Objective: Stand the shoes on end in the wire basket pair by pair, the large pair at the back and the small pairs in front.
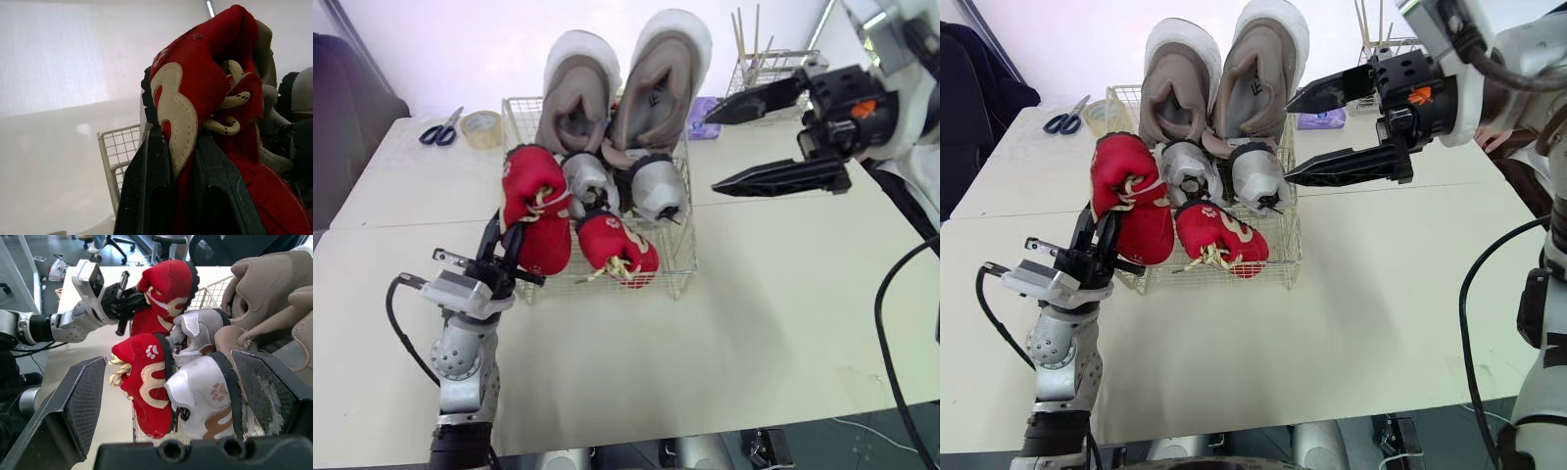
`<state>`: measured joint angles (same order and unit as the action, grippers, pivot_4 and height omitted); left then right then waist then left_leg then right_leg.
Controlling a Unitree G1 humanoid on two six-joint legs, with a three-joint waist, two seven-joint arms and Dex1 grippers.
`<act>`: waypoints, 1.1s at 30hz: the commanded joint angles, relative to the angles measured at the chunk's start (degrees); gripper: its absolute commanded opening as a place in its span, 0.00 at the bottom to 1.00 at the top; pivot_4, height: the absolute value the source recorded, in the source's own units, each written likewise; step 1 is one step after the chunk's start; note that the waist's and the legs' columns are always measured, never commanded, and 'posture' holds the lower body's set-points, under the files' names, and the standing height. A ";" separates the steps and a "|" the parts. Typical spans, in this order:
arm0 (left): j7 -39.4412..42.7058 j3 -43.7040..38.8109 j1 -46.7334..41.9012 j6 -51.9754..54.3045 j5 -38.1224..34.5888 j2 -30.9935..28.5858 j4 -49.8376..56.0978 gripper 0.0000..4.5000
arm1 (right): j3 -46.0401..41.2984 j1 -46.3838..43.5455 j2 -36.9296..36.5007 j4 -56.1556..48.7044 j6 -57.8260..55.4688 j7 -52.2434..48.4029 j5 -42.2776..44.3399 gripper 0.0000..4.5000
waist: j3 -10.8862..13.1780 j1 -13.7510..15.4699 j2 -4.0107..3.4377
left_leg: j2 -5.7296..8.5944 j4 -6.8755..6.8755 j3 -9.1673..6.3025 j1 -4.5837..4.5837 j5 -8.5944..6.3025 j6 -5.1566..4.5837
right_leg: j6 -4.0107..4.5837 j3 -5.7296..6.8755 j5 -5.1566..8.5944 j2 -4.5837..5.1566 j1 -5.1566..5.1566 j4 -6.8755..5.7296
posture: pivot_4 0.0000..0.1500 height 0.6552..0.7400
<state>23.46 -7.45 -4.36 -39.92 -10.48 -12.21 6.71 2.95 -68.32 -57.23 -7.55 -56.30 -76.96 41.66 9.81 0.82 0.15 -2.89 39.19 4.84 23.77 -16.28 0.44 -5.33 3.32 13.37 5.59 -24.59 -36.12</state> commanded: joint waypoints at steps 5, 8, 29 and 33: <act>-1.76 0.38 -0.40 1.29 2.94 -1.45 5.77 0.00 | -1.75 -2.24 0.44 0.71 1.21 -0.22 0.27 1.00 | 0.01 0.00 0.01 | 0.03 0.04 0.00 0.07 0.00 0.00 | 0.00 -0.01 0.00 0.04 0.02 0.05 | 1.00 1.00; -1.44 1.10 1.77 -0.31 3.08 -1.00 3.75 0.00 | -1.79 -2.21 1.00 1.06 1.59 -0.33 0.36 1.00 | 0.01 -0.08 0.01 | 0.02 0.03 0.00 0.06 0.00 0.00 | 0.00 -0.01 0.00 0.04 0.00 0.04 | 1.00 1.00; 0.05 2.58 6.99 2.76 -5.41 -3.51 -0.38 0.85 | -2.02 -1.77 1.50 1.09 1.80 -0.15 0.46 1.00 | -0.05 -0.06 -0.10 | -0.01 0.01 -0.02 0.01 -0.02 -0.02 | 0.15 0.02 0.08 0.04 0.01 0.02 | 1.00 1.00; 0.47 2.21 8.98 5.95 -5.89 -4.60 2.88 0.99 | -2.10 -1.14 1.97 1.16 2.26 -0.05 0.46 1.00 | -0.05 -0.15 -0.10 | -0.01 0.00 -0.04 0.02 -0.03 -0.03 | 0.16 0.00 0.09 0.05 -0.01 0.05 | 1.00 1.00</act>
<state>23.82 -5.18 4.17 -35.24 -15.71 -16.27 6.70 2.95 -68.45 -55.15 -5.92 -55.00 -76.97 41.76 9.77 0.66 0.04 -2.90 39.18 4.79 23.81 -16.32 0.40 -5.18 3.32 13.46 5.63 -24.61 -36.06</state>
